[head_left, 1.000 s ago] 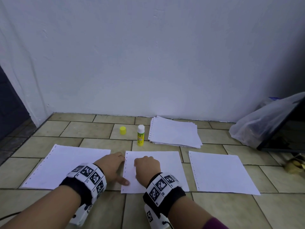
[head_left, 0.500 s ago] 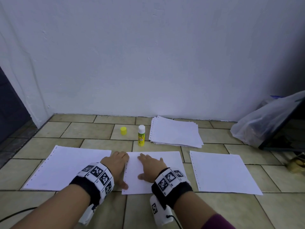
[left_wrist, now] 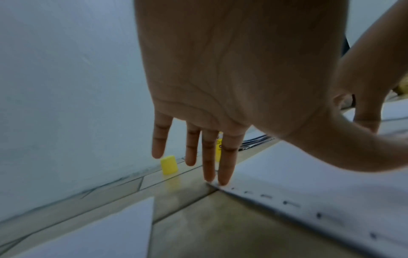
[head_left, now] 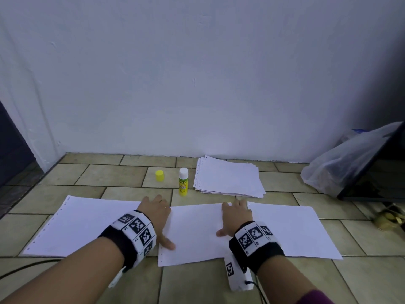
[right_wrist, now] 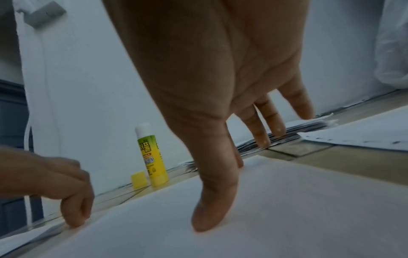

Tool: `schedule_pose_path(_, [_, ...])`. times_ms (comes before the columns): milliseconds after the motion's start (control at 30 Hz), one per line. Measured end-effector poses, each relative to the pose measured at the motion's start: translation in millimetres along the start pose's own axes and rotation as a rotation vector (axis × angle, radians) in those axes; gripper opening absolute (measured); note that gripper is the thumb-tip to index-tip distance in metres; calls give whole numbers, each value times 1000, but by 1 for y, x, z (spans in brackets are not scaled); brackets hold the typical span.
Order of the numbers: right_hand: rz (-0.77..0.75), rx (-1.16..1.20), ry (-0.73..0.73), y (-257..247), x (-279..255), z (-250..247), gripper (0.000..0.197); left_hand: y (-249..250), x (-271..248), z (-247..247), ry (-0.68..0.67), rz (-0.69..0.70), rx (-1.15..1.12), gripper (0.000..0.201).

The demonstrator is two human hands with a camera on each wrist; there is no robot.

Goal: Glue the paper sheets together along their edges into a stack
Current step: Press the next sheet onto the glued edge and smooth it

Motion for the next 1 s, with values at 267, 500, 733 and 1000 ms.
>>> schedule_pose_path(267, [-14,1,-59,-19,-2,-1,43,46,-6,0,-11,202,-239,84])
schedule_pose_path(500, [-151,28,-28,-62,-17,10,69,41,-15,-7,10,133,-178,52])
schedule_pose_path(733, [-418,96,-118,-92,-11,16,87,22,-6,29,-63,37,-264,108])
schedule_pose_path(1000, [-354,170,-174,-50,0,15,69,22,-4,33,-94,17,-208,106])
Point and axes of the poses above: each hand's wrist, its own x-axis towards the middle knuckle, its own z-axis out of the palm, y = z × x, the point moved 4 cm from there along x, towards the middle knuckle, and after that the axes turned 4 degrees about -z, right-handed, at the moved point
